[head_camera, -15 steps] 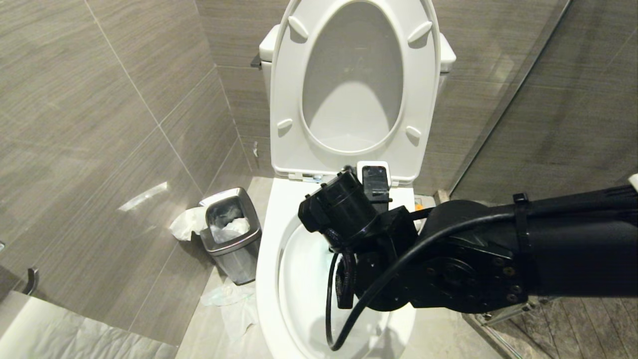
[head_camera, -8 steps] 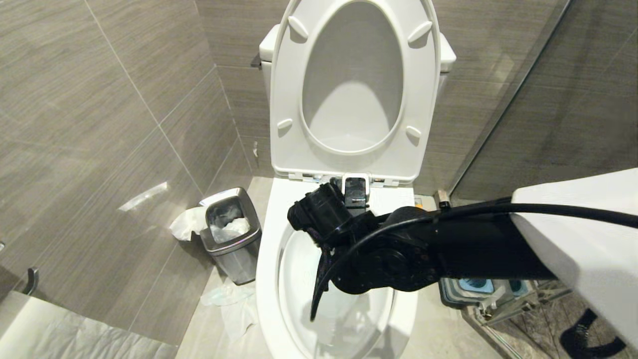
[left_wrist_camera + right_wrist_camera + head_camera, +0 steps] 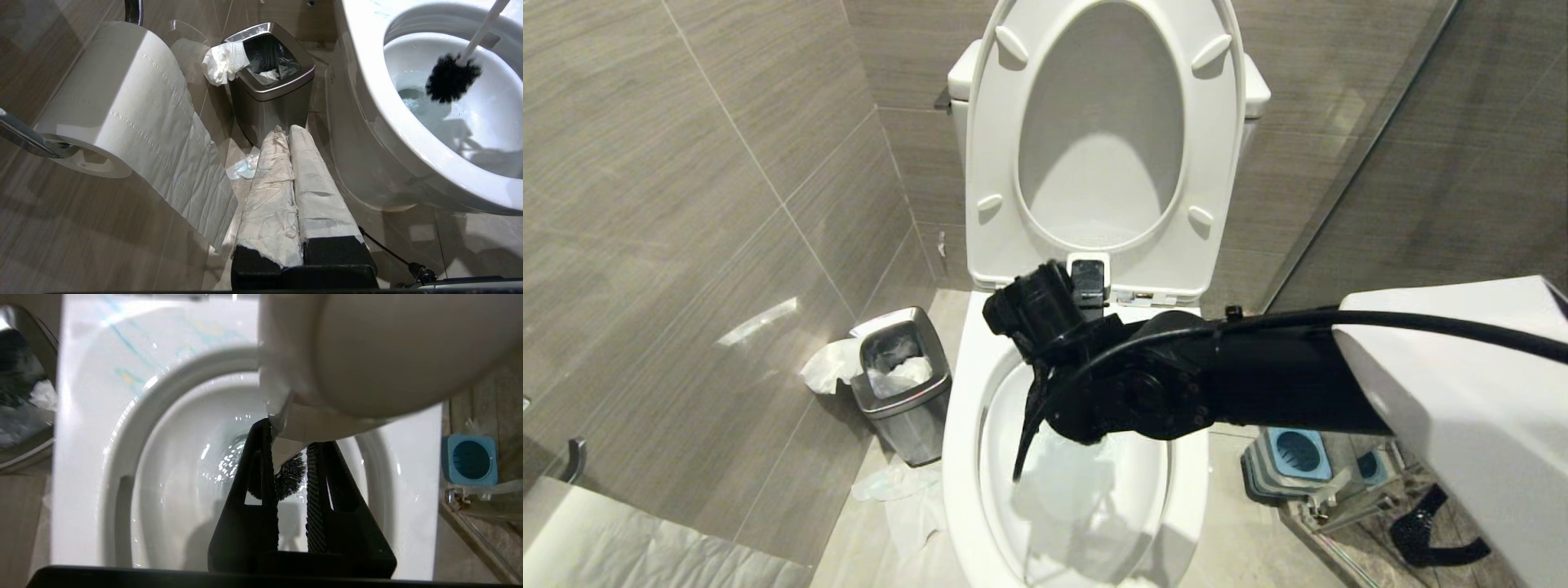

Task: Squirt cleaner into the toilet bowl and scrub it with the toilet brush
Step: Scrub the toilet bowl

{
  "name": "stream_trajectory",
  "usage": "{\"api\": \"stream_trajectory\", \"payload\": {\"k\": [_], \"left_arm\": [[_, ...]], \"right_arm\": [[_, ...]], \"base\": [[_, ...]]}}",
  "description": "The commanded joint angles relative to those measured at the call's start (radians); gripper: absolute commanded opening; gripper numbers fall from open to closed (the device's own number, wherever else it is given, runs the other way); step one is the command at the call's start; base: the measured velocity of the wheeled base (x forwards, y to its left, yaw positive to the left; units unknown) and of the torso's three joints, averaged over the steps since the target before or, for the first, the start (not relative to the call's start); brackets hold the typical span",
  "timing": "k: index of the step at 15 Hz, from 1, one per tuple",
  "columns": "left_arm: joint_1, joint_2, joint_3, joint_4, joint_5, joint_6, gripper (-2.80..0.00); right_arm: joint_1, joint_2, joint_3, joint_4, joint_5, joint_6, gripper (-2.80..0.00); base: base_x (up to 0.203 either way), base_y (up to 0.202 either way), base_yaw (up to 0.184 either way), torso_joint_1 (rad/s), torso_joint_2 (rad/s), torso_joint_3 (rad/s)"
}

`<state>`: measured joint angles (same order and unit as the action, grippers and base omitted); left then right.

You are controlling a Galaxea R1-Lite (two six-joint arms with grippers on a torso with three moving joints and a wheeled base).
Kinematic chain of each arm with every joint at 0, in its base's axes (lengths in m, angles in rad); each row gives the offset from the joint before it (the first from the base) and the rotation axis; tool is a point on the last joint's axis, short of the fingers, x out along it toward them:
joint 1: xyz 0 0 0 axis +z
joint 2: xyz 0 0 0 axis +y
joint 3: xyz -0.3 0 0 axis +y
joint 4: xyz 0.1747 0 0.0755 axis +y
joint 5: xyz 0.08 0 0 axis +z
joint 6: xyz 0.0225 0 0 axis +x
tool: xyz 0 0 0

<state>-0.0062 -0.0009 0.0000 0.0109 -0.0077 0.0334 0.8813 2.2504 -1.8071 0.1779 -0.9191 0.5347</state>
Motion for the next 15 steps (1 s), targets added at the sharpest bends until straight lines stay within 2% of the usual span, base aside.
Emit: {"api": "stream_trajectory", "payload": {"k": [1, 12, 15], "left_arm": [[0.000, 0.001, 0.003, 0.000, 0.000, 0.000, -2.80], [0.000, 0.001, 0.003, 0.000, 0.000, 0.000, -2.80], [0.000, 0.001, 0.003, 0.000, 0.000, 0.000, -2.80]], "right_arm": [[0.001, -0.047, -0.029, 0.000, -0.005, -0.016, -2.80], [0.001, 0.134, -0.101, -0.001, -0.004, -0.020, -2.80], [0.003, 0.120, -0.113, -0.001, -0.004, -0.024, -2.80]], "base": [[0.000, 0.000, 0.000, 0.000, 0.00, 0.000], [0.000, 0.000, 0.000, 0.000, 0.00, 0.000], [0.000, 0.000, 0.000, 0.000, 0.00, 0.000]]}}
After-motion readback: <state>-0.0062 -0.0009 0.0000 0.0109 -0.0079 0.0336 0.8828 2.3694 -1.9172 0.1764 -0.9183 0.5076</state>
